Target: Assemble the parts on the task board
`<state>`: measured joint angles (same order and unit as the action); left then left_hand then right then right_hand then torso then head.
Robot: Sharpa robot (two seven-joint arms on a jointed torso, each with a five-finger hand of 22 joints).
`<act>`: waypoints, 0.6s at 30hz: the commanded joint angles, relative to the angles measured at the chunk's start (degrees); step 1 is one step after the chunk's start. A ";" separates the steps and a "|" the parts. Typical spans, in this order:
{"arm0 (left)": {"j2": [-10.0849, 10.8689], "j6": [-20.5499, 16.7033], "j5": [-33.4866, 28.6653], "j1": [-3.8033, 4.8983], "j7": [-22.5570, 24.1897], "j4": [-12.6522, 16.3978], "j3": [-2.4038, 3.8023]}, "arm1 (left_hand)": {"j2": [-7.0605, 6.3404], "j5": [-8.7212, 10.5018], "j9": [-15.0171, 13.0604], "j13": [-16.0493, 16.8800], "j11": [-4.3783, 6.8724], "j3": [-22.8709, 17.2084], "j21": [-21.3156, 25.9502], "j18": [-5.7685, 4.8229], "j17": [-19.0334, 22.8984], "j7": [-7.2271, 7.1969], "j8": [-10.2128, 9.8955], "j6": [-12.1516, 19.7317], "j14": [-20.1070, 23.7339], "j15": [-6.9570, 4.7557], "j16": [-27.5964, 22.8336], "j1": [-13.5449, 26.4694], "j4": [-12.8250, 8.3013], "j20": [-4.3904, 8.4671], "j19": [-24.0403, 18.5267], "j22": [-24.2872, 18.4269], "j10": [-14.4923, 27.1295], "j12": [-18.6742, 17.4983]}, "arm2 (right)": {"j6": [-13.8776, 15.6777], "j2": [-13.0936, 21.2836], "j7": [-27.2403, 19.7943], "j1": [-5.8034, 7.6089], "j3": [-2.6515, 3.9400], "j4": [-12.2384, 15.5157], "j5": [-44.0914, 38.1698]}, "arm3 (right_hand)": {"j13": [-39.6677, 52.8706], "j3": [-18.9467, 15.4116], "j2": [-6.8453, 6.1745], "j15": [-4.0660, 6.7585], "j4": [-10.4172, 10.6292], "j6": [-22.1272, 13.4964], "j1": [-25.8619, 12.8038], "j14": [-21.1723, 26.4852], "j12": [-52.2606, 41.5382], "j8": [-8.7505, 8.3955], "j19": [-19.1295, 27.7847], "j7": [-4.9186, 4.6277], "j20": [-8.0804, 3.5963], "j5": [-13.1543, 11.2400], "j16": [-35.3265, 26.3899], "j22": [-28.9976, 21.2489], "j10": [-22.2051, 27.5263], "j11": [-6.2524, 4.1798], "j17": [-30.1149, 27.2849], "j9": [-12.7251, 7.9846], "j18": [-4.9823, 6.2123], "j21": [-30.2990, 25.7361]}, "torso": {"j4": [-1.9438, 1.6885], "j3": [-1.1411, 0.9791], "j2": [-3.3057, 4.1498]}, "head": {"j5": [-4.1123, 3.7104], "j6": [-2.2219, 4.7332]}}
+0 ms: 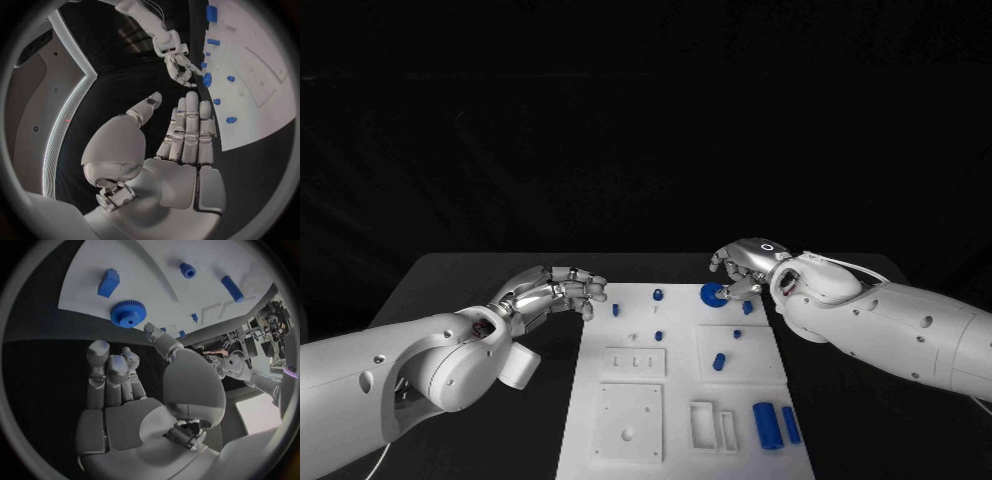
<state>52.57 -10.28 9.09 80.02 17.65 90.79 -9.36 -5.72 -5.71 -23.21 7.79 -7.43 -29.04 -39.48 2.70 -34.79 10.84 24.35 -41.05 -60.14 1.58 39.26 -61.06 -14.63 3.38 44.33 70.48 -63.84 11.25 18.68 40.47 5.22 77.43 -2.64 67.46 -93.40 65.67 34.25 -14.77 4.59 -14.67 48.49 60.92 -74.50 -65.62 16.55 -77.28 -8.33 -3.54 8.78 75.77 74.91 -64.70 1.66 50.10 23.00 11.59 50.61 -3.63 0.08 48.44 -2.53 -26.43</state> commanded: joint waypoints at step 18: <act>-0.37 0.92 0.13 0.04 0.55 -0.42 0.02 | -0.09 0.05 -0.09 -0.07 -0.02 -0.22 -0.35 0.56 0.11 0.69 -0.20 0.46 0.24 0.03 0.10 -0.29 -0.21 0.43 -0.16 -0.08 0.52 -0.24 | -4.36 -2.37 -2.28 -1.82 0.03 -5.22 6.35 | 5.10 -0.23 1.53 -0.17 0.33 -0.07 -1.29 0.64 -6.55 0.03 0.26 -0.10 -1.87 2.14 1.31 1.41 -3.12 0.24 2.50 0.14 3.41 3.83 | -0.30 0.25 0.08 | -0.34 -0.56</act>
<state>52.35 -10.26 9.08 80.01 17.65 90.32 -9.36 -5.72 -5.71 -23.21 7.79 -7.42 -29.04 -39.48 2.67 -34.73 10.84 24.35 -41.05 -60.14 1.59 39.26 -61.06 -14.62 3.48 44.21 70.49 -63.85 11.25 15.38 38.17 3.82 75.71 -2.60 62.35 -88.63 70.74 34.01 -13.54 4.30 -14.61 48.16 59.70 -74.22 -72.00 16.28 -76.86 -8.60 -4.94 10.66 76.90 74.91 -67.38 1.84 52.57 23.08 10.09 54.25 -3.82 0.32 48.54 -2.82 -26.94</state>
